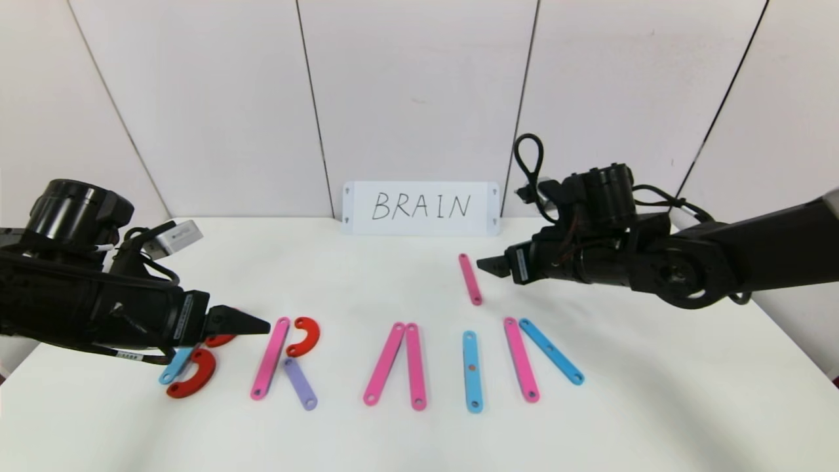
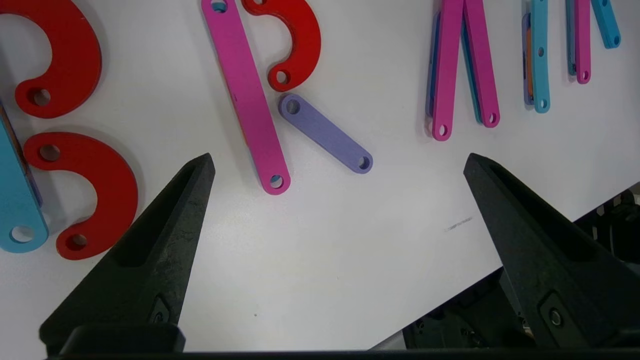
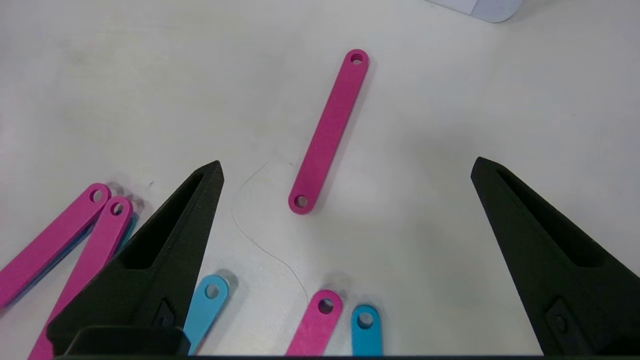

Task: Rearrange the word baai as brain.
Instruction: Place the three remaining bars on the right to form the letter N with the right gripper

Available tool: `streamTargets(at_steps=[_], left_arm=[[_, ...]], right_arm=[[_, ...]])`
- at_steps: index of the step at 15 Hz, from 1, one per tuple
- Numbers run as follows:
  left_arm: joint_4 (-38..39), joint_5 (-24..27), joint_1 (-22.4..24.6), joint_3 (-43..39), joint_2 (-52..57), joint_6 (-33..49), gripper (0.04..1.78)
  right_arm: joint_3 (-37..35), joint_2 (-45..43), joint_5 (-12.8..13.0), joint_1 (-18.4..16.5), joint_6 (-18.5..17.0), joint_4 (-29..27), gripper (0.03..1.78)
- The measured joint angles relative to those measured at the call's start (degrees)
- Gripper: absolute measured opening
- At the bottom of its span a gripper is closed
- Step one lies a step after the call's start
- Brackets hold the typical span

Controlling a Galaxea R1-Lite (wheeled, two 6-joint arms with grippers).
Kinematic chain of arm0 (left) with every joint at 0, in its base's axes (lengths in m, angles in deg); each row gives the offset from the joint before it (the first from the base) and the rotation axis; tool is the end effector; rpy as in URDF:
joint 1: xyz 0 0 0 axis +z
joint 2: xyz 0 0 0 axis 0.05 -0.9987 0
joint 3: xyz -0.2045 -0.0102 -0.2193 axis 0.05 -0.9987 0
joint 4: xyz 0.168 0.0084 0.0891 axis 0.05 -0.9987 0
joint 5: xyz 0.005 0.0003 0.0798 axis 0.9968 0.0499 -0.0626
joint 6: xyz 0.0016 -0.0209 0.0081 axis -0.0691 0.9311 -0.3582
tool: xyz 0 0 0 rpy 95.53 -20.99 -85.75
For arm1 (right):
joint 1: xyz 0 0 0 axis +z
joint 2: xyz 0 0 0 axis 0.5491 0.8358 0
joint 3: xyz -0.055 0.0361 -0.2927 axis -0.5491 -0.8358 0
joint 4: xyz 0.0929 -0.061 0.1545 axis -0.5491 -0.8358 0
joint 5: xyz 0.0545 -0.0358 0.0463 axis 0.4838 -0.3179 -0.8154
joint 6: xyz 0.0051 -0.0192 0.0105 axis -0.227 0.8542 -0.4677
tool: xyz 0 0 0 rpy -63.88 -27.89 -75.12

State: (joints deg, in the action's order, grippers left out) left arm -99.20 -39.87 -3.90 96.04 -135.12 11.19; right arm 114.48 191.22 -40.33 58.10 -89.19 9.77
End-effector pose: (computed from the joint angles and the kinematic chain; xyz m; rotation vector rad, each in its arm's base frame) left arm 0.2383 -0.0151 0.1846 -0.2508 0.8962 -0.4754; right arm 0.3484 0.1628 0.1479 -0.0562 0.5592 0.4807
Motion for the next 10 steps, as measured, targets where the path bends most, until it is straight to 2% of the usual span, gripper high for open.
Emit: streamTargets(at_steps=[4, 8, 10], left_arm=[[1.33, 0.13, 0.05, -0.65, 0.09, -0.02, 1.74], [1.35, 0.11, 0.05, -0.69, 0.44, 0.02, 1.74], [1.35, 0.11, 0.07, -0.69, 0.65, 0.02, 1.74]], right_arm=[[6.81, 5.81, 3.75, 2.55, -0.63, -2.21, 1.74], [10.89, 10.69, 4.29, 3.15, -1.27, -3.25, 1.74], [12.19, 12.53, 5.49, 3.67, -1.83, -3.21, 1.74]])
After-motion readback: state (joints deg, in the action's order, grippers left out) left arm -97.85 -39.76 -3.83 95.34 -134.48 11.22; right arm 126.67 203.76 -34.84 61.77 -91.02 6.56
